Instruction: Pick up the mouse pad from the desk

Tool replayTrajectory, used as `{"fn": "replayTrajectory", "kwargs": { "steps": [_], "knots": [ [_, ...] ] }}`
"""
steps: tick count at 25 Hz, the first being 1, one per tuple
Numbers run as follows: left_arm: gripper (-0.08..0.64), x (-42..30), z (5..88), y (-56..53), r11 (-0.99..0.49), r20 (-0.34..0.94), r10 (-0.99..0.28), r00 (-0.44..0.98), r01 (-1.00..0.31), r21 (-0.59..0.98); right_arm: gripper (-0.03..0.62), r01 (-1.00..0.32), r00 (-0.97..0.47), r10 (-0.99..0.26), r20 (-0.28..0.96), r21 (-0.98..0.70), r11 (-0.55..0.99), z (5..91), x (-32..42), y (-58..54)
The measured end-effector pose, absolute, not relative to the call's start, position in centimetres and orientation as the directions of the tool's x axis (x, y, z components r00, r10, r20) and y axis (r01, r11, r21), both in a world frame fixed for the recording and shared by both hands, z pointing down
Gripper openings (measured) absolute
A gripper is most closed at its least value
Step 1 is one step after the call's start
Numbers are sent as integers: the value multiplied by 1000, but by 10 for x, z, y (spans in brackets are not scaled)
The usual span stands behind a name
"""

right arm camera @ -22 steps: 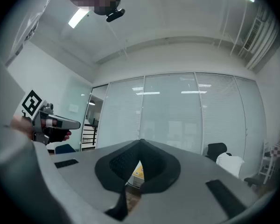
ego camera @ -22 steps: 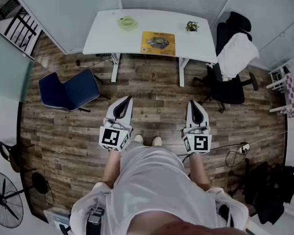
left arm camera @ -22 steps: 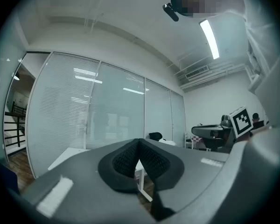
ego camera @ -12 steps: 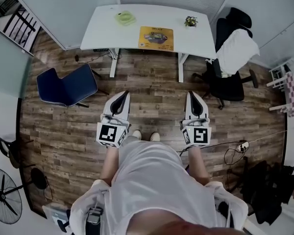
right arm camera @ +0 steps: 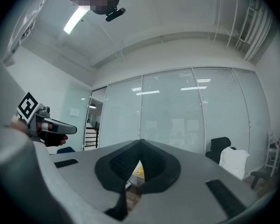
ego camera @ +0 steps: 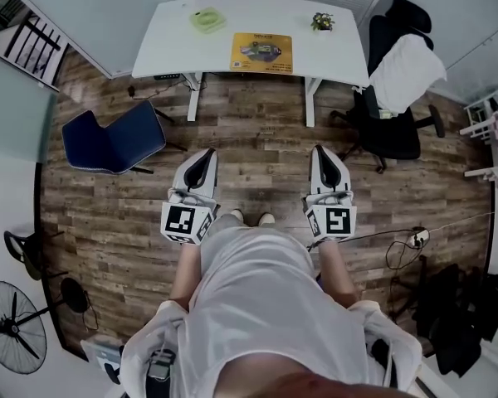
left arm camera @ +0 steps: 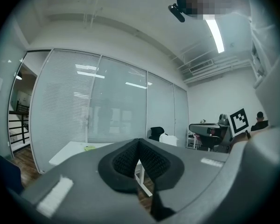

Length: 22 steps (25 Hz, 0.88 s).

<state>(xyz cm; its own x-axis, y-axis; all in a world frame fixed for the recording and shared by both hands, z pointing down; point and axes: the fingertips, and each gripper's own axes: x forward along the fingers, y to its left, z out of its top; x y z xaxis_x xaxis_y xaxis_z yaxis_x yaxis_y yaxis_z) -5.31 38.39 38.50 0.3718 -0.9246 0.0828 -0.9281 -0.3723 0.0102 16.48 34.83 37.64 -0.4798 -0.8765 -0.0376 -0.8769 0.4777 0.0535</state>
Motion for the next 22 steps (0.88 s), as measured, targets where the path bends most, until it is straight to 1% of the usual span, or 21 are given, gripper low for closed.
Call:
{"fn": "replayTrajectory", "kwargs": {
  "steps": [6,11,17,22],
  "knots": [
    [-6,-44,403,378,-358,119,-926,358,-933,24,2,-867,-497,-867,15,23,498,403,176,337],
    [-6,-39,413,348,-359,147,-921,361,-933,38,2,-870,-491,-870,55,12,492,415,187,309],
    [-5,-35,430,270,-394,149,-906,396,-918,45,2,-890,-453,-887,93,13,456,435,193,244],
    [-5,-63,437,176,-405,133,-902,411,-912,70,2,-898,-433,-893,125,24,439,445,171,164]
  ]
}}
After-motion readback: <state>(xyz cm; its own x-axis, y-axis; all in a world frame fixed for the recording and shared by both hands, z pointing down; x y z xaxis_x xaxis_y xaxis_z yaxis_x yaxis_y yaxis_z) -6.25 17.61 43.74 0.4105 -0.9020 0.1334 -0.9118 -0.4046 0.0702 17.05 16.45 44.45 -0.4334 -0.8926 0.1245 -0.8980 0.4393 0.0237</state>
